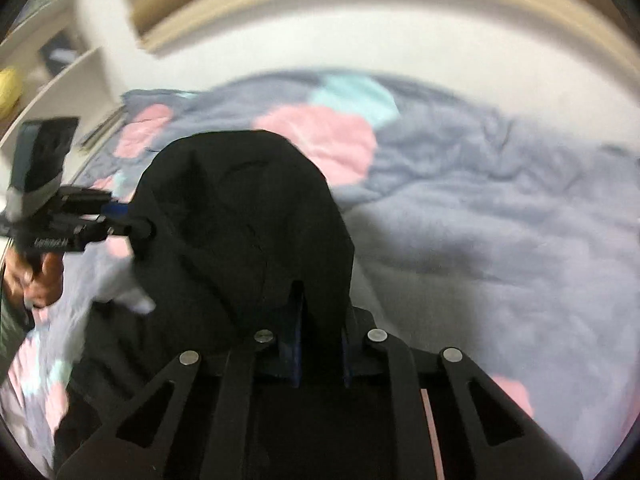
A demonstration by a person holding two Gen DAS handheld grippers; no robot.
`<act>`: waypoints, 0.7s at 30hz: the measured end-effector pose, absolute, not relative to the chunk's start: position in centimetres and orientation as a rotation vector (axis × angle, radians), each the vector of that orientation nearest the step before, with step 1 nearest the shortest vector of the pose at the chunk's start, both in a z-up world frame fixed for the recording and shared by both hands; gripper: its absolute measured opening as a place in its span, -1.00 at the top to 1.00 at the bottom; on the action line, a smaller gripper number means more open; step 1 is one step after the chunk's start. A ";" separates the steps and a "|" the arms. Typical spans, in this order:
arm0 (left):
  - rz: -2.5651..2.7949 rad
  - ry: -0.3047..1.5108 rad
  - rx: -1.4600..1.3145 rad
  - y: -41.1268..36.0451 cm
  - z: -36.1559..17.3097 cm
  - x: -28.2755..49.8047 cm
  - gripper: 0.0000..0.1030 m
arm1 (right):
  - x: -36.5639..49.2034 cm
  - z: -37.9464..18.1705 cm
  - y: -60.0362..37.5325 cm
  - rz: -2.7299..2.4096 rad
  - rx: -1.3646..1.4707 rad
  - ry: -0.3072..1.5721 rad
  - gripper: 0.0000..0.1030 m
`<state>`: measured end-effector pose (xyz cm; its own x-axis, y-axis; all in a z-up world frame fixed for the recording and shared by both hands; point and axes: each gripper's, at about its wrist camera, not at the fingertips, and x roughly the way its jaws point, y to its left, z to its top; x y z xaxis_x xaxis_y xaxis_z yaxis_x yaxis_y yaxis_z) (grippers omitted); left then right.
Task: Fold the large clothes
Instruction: 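Fold the hood down onto the jacket body with both grippers and release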
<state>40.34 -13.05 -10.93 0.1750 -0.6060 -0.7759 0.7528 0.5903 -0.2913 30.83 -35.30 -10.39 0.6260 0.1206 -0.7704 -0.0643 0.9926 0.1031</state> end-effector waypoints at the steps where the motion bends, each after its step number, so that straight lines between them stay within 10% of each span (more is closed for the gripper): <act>1: -0.962 0.989 0.171 -12.1 -9.8 38.5 0.52 | 28.9 -9.3 -34.1 0.103 0.035 0.871 0.67; 11: -0.939 1.003 0.145 -3.9 -7.6 20.0 0.52 | 10.6 -5.9 -24.9 0.077 -0.203 0.850 0.67; 21: -0.762 1.240 0.053 1.4 -15.1 8.9 0.52 | 0.4 -17.6 -21.3 0.082 -0.069 1.187 0.67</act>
